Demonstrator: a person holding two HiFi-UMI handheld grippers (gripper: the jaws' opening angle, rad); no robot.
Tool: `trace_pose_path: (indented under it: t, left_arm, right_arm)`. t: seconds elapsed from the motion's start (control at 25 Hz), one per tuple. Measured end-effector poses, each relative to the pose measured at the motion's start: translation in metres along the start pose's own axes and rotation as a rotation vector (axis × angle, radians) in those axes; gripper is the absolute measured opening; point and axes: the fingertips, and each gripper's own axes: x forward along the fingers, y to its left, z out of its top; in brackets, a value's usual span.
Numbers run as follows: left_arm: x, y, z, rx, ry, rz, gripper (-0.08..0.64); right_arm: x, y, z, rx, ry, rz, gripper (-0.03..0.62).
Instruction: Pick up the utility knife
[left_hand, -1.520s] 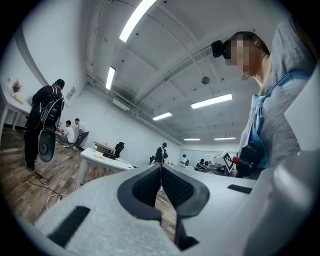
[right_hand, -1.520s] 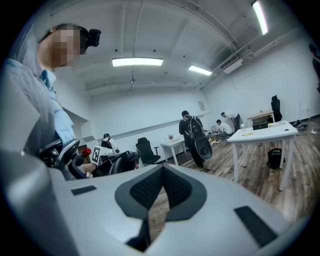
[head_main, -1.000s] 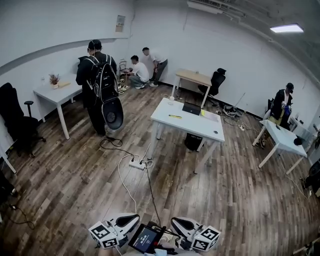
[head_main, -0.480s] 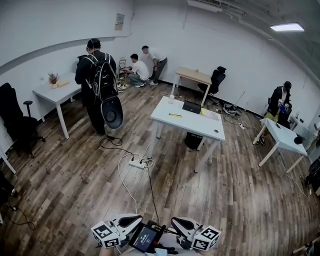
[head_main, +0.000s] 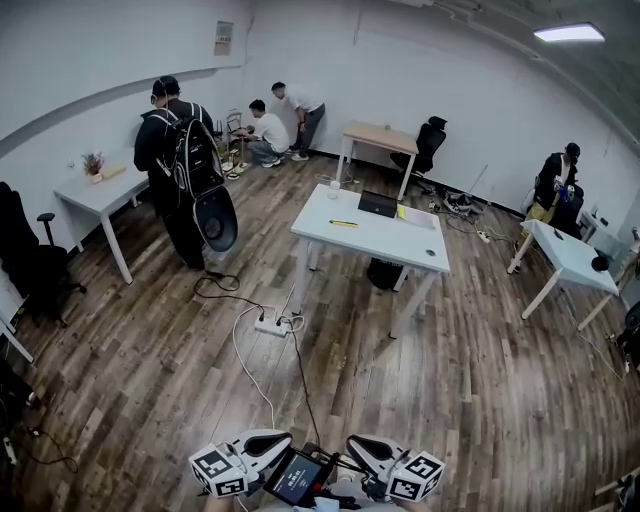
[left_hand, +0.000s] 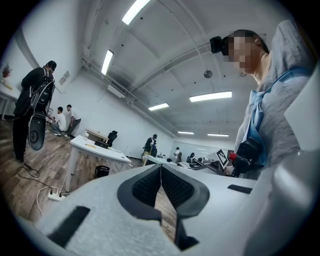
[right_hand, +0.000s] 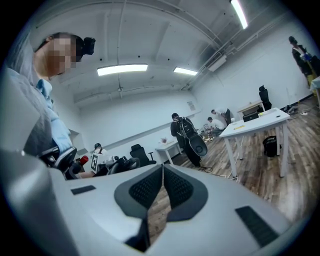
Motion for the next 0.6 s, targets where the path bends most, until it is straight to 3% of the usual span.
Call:
trace_pose_path:
  t: [0.6]
  left_arm:
    - [0.157,0.033,0.012,-0.026,0.064,-0.066,0.018]
  right_arm:
    - [-0.028,-0.136,0.066,-0.023,-0.025,-0.062,0.029]
